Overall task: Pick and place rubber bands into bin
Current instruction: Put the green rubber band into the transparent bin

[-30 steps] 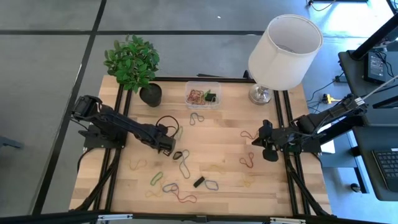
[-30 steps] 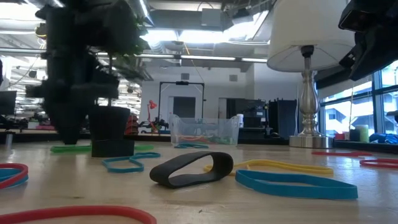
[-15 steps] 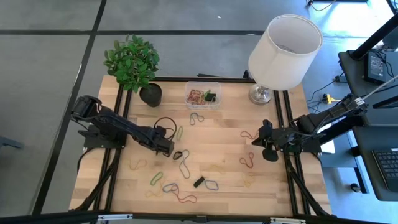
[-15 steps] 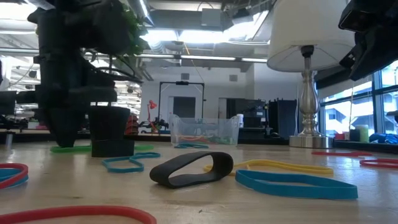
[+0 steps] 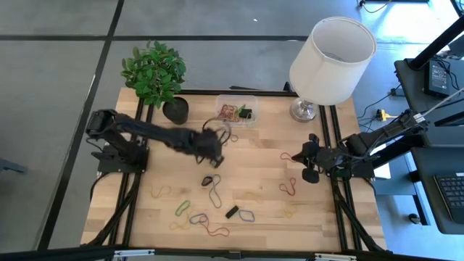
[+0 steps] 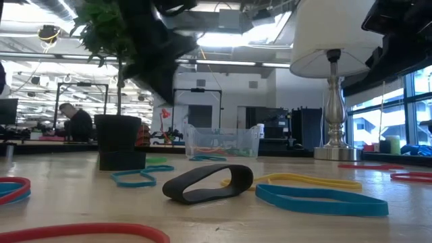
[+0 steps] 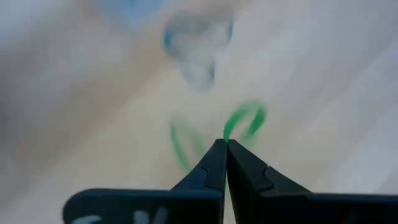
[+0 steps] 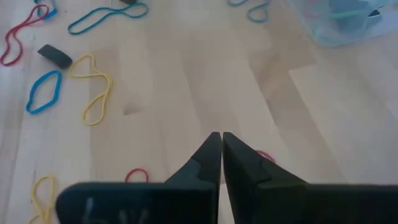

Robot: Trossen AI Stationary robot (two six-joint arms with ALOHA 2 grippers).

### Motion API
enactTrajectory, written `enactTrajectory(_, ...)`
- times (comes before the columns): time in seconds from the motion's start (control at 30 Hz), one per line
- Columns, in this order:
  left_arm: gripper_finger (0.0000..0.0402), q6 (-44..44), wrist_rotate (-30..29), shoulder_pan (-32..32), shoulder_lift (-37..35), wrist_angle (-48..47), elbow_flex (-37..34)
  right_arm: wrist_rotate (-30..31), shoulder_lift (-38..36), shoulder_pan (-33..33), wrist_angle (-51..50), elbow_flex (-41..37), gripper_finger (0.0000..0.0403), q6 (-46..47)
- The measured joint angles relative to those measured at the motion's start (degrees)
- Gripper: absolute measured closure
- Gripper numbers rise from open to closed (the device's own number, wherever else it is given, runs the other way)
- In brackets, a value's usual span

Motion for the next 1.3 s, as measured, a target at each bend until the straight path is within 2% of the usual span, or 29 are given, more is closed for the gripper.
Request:
enactTrajectory(0.1, 0.0399, 10.5, -0.2, 5.4, 0.0, -0.6, 5.3, 0.2, 0.0, 0.0, 0.1, 0.0, 0.0382, 0.0)
enactTrajectory(0.27, 0.0399, 26.7, -0.5, 14.2, 2.9, -0.9, 14.6, 5.7, 0.0, -1.2, 0.7, 0.0, 0.0382, 1.9)
enactTrajectory(0.43, 0.04, 41.6, -0.2, 20.2, 10.8, -1.5, 25.2, 8.7, 0.0, -3.5, 2.4, 0.0, 0.0382, 4.7)
enactTrajectory(0.6, 0.04, 53.7, -0.1, 23.9, 21.8, -6.8, 35.1, 9.2, 0.0, -6.1, 3.6, 0.0, 0.0382, 6.4)
enactTrajectory(0.73, 0.04, 58.1, -0.3, 26.0, 29.9, -11.1, 40.5, 9.2, 0.0, -7.7, 4.1, 0.0, 0.0382, 6.4)
enactTrajectory(0.9, 0.04, 60.2, -2.8, 28.1, 36.7, -14.5, 42.5, 9.1, 0.0, -9.6, 4.3, 0.0, 0.0382, 6.5)
enactTrajectory(1.07, 0.0392, 61.7, -2.8, 28.4, 39.1, -16.0, 42.5, 9.1, 0.0, -11.2, 4.8, 0.0, 0.0382, 6.5)
enactTrajectory(1.3, 0.033, 61.1, -2.8, 27.0, 38.6, -16.1, 42.6, 9.1, 0.0, -12.2, 5.1, 0.0, 0.0382, 6.3)
